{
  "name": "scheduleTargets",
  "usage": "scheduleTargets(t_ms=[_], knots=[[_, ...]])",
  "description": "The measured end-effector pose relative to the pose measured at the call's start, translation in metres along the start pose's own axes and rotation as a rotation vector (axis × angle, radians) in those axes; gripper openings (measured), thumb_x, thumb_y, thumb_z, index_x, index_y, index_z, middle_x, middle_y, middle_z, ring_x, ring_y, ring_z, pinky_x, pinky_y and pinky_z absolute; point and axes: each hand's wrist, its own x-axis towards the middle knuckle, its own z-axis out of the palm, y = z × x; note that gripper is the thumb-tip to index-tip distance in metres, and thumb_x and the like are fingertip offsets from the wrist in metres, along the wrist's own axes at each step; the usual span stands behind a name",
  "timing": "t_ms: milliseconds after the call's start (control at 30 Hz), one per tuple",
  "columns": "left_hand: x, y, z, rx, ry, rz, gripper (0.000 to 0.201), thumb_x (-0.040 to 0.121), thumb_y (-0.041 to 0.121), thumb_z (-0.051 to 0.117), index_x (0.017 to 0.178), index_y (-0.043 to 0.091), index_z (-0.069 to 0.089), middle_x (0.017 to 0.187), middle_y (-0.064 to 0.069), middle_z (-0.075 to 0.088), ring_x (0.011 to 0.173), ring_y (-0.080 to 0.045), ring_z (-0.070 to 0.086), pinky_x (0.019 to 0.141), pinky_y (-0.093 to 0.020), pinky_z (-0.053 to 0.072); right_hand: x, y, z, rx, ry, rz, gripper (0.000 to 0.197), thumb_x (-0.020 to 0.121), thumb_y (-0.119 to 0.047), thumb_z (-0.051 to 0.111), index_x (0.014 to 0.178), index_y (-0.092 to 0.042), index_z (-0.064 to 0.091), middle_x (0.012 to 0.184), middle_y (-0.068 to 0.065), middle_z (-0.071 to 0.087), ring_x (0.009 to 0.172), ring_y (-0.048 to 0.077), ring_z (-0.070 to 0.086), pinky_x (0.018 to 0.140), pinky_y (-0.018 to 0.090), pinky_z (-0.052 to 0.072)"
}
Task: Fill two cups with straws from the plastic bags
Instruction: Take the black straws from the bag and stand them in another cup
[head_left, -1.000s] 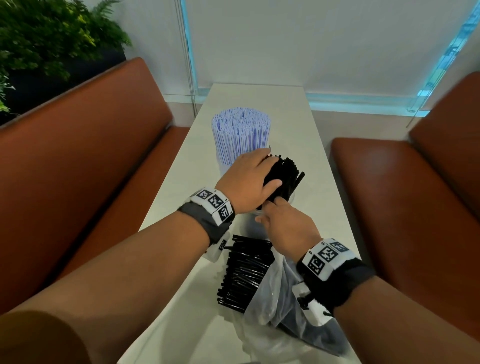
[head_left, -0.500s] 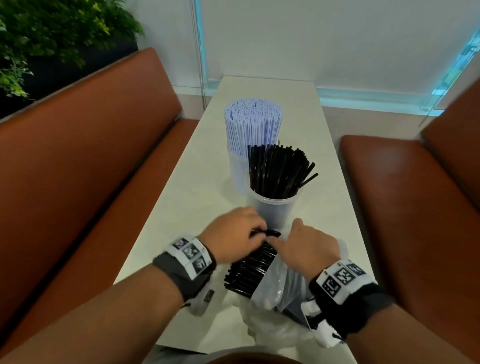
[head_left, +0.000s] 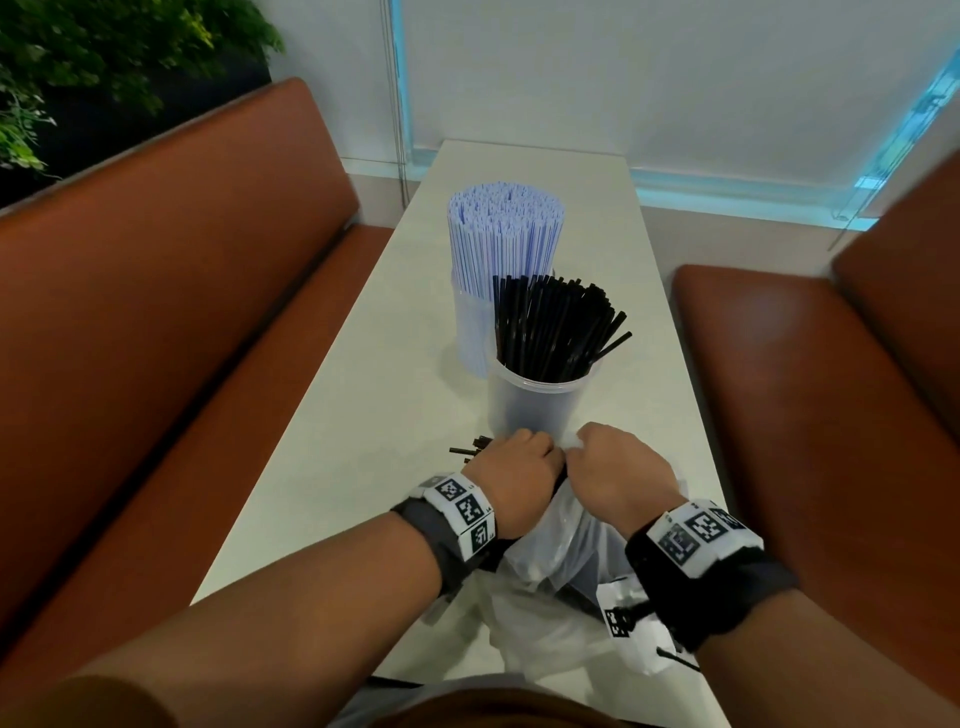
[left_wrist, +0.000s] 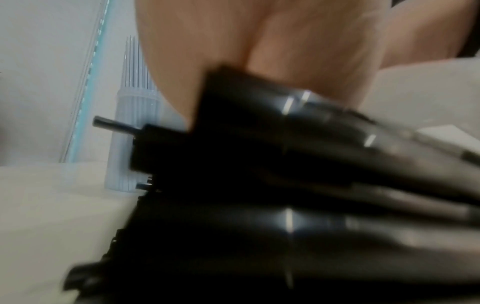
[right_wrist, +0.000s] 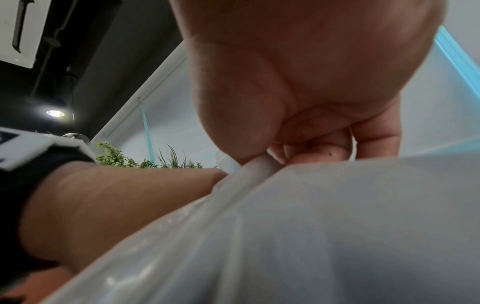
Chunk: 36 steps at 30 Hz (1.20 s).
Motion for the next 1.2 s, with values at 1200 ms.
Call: scheduleTargets(t_ms=[1200], knots=[[-0.051,-0.049,-0.046,-0.116,0.316,-0.195,0.028,0.089,0.036,0.060,0.111,0.031,0.043,0.092,0.009,0.058,0.071,-0.018,0.056,0.053,-0.030,0.029,-0.009,-0.037,-0.023,0.986,0.526,-0.231,0.013,0.097,-0.035,0.056,0.090,-0.036,0.067,0.089,-0.012,0.071,0.087,0.002,0.065,0.077,0.015,0.047]])
